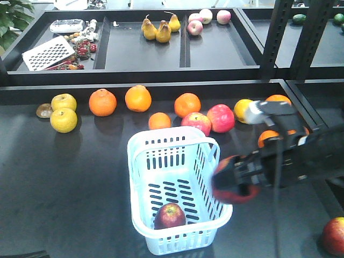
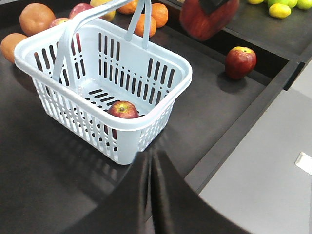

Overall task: Pick three apples into basket with both arms
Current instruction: 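Carry the second apple into the basket and open the right gripper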

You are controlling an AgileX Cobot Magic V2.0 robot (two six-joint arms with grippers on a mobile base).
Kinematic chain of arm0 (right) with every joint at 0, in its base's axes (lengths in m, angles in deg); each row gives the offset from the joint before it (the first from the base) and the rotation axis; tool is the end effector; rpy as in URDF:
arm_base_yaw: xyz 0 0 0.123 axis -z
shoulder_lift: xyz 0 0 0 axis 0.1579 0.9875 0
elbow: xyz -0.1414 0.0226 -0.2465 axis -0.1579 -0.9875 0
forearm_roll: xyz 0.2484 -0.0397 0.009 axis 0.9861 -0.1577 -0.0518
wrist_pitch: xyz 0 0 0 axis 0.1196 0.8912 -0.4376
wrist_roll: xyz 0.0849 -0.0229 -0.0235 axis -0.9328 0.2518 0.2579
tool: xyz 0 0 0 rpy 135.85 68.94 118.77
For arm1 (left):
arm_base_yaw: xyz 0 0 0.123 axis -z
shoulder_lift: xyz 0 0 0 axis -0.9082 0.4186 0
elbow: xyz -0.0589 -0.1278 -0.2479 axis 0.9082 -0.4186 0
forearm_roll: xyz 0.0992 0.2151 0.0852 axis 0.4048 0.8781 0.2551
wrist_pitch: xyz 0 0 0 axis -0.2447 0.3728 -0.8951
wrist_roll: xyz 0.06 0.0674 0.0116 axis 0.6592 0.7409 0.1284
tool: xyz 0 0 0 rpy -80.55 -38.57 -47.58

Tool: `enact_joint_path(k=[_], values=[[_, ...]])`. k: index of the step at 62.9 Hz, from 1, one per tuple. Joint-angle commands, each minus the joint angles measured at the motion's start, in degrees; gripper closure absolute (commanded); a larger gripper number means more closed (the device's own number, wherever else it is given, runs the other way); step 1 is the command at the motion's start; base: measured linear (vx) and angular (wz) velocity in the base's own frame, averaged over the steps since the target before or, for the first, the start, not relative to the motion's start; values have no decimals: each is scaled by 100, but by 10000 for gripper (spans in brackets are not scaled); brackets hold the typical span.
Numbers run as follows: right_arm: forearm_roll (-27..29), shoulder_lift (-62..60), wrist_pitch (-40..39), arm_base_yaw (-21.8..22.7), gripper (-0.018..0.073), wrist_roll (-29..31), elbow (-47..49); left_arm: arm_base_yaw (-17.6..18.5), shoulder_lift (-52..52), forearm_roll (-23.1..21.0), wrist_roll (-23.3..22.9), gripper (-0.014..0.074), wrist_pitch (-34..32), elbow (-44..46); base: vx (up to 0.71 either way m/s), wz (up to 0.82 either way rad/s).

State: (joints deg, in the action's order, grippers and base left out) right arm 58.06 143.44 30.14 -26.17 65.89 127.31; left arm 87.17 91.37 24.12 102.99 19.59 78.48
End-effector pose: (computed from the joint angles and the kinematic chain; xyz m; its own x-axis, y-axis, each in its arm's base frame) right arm 0.2362 0.1074 0.2733 -0.8138 -0.2417 -0.5286 -0.4521 0.8348 0.3144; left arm 0.0586 -0.0651 0.2618 -0.4083 0.1898 -0.8929 0.6974 0.6960 -0.1709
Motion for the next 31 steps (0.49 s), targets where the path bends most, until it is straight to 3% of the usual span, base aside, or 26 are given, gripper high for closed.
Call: enact_joint_path(k=[1,7,14,31], values=[[284,70,-847,-493,553,76,122,19,41,-202,-45,603,-294,140,0,0],[340,391,-1329,-803,514,76,130,19,41,-202,-45,603,-294,140,0,0],[418,755,-1456,-834,411,76,130,19,38,-202,-45,603,-289,140,0,0],[428,1008,-1745,-822,-50,76,130,19,38,-202,-45,603,-289,140,0,0]])
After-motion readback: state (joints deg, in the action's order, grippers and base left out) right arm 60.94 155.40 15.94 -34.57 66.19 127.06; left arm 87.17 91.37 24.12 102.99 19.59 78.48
